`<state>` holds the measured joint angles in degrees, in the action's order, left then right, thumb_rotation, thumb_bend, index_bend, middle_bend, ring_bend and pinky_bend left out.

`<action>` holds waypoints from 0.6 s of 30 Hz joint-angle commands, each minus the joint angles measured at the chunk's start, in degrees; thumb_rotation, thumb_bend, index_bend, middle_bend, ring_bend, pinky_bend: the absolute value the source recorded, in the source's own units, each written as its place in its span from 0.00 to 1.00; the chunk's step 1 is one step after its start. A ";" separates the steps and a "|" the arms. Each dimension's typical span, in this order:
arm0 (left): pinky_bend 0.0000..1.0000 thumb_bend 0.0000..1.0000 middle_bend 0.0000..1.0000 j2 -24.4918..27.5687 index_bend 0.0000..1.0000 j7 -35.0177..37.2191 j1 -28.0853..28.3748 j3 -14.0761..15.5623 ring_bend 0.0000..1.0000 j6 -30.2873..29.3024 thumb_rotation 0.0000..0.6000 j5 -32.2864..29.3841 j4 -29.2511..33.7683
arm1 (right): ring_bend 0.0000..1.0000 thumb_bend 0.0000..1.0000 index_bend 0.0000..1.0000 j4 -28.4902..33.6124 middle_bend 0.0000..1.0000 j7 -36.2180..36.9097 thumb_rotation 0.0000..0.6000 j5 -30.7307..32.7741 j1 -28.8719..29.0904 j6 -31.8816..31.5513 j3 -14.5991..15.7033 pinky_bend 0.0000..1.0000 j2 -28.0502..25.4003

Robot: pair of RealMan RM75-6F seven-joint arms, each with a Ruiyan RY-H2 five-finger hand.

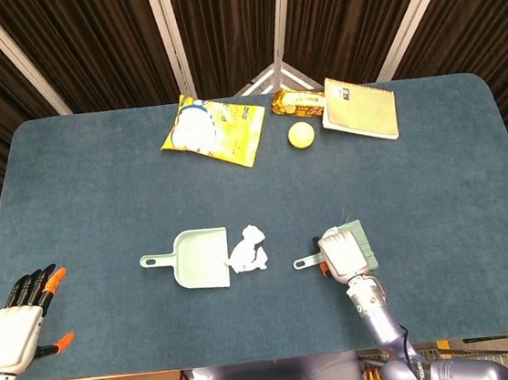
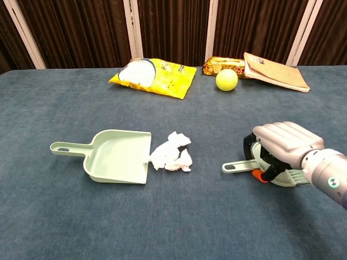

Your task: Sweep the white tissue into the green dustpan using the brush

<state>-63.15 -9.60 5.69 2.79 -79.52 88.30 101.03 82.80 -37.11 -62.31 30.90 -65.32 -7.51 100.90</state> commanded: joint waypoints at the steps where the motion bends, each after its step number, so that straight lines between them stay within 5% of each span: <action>1: 0.00 0.00 0.00 0.05 0.00 -0.39 0.03 0.04 0.00 0.00 1.00 0.09 0.09 | 0.98 0.37 0.89 2.67 0.97 -0.31 1.00 -0.26 0.49 -0.61 -1.33 0.96 -1.50; 10: 0.00 0.00 0.00 0.88 0.00 -6.39 2.25 -0.86 0.00 1.78 1.00 1.29 4.39 | 0.98 0.37 0.91 11.58 0.97 -1.96 1.00 2.26 1.66 -2.01 -6.06 0.96 -6.56; 18: 0.00 0.00 0.00 -0.07 0.00 -17.30 7.92 -6.00 0.00 7.38 1.00 -5.03 11.33 | 0.98 0.37 0.92 15.40 0.97 -3.16 1.00 5.53 2.66 -3.05 -8.89 0.96 -9.12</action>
<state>-62.62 -23.47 11.36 -1.01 -74.13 85.82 110.20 97.96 -40.16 -56.98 33.40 -68.15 -16.14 91.97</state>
